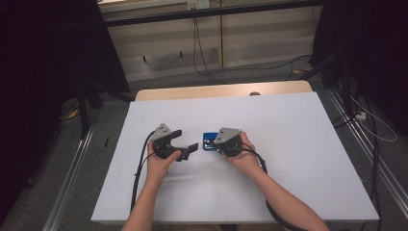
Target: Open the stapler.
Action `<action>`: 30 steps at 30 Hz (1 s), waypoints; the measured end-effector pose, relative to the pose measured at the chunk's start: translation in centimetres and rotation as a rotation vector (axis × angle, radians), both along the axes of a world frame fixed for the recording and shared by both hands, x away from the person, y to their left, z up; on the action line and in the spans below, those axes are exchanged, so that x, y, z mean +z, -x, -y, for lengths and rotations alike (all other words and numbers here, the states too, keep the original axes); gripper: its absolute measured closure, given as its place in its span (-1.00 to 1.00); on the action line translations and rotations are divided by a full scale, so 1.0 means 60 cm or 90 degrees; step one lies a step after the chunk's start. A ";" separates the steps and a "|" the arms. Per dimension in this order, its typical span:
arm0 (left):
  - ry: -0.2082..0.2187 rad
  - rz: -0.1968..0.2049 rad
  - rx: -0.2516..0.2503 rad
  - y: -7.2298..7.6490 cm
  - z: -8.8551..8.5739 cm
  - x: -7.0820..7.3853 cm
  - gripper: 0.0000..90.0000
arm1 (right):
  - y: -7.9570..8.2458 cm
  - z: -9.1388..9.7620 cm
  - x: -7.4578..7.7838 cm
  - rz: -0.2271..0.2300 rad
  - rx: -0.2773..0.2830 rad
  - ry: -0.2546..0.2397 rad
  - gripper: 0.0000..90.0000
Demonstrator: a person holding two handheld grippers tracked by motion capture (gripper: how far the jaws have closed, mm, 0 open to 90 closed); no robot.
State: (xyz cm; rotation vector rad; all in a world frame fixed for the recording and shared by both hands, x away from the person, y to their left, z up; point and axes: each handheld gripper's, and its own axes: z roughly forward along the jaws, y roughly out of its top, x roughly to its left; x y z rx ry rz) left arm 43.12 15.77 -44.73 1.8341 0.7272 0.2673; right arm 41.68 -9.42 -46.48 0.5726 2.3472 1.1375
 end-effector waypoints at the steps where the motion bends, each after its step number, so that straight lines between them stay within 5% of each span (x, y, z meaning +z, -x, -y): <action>1: -0.021 -0.006 -0.008 -0.003 0.003 0.001 -0.89 | -0.001 0.002 -0.001 -0.001 0.002 -0.006 1.00; 2: -0.059 -0.009 -0.014 -0.006 0.013 0.002 -0.82 | -0.001 0.003 -0.002 0.000 0.003 -0.009 1.00; 17: -0.122 -0.067 -0.053 -0.040 0.044 -0.021 0.87 | -0.001 0.003 -0.002 -0.008 0.000 -0.013 1.00; 20: -0.125 -0.067 -0.065 -0.045 0.049 -0.022 1.00 | -0.001 0.004 -0.002 -0.008 0.000 -0.016 1.00; 30: -0.112 -0.071 -0.080 -0.050 0.056 -0.025 1.00 | 0.000 0.006 -0.004 0.000 0.004 -0.016 1.00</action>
